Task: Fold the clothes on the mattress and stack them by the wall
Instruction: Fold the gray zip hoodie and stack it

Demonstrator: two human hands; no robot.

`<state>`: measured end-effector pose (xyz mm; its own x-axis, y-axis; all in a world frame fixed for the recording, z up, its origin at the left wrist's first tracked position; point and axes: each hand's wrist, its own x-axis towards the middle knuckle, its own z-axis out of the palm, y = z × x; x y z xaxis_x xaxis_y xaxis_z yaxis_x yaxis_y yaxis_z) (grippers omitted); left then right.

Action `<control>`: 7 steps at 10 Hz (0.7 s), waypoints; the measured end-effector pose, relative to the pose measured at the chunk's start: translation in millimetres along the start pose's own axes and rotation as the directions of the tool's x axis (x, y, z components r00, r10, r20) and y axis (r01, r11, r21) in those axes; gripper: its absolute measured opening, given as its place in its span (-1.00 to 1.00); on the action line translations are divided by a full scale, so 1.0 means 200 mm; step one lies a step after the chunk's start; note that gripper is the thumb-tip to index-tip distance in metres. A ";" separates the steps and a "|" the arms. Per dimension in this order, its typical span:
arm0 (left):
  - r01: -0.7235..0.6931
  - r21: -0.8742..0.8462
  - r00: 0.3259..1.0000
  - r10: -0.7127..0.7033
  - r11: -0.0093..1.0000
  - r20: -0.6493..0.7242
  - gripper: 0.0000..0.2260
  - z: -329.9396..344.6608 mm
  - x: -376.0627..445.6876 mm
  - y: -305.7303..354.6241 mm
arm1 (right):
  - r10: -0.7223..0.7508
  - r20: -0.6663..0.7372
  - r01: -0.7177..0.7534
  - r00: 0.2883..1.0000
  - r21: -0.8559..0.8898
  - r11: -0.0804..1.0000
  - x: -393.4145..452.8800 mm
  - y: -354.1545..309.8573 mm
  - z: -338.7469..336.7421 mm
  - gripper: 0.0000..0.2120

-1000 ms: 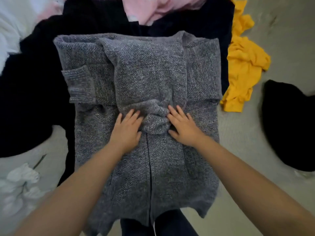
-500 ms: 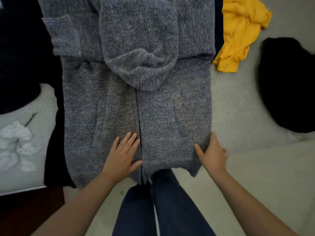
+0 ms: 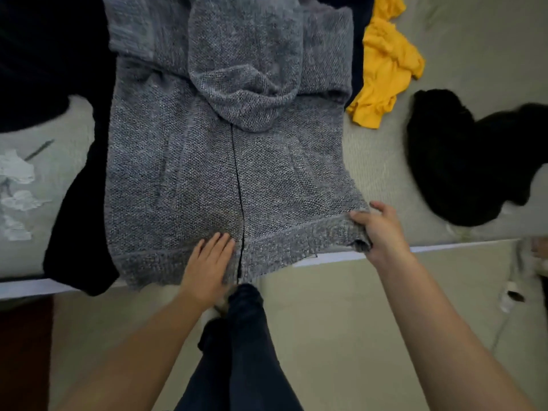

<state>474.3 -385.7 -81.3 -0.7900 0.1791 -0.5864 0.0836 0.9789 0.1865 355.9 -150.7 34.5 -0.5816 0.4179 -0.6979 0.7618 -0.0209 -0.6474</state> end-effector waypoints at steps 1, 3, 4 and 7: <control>-0.073 -0.246 0.963 0.005 0.966 -0.268 -0.48 -0.05 0.05 -0.04 | 0.001 -0.030 0.003 1.000 0.107 0.994 0.02 -0.04 0.02 -0.61; 0.031 -0.196 0.998 -0.043 0.980 -0.054 -0.64 -0.23 0.09 -0.15 | -0.459 0.241 0.470 0.855 0.012 0.883 0.03 -0.01 0.10 -0.44; -0.026 -0.156 0.999 0.031 0.987 0.030 -0.69 -0.33 0.12 -0.18 | -0.357 0.842 0.889 0.405 -0.454 -0.059 0.08 0.10 0.16 -0.13; -0.021 -0.071 0.999 0.023 0.997 0.022 -0.75 -0.34 0.07 -0.18 | -0.105 0.891 0.646 0.441 -0.397 -0.652 0.18 0.20 0.41 -0.58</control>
<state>420.0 -425.5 -42.9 -0.7740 0.2038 -0.5995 0.0568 0.9653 0.2548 343.1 -210.7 -41.0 -0.5906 -0.6228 -0.5131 -0.7593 0.6441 0.0922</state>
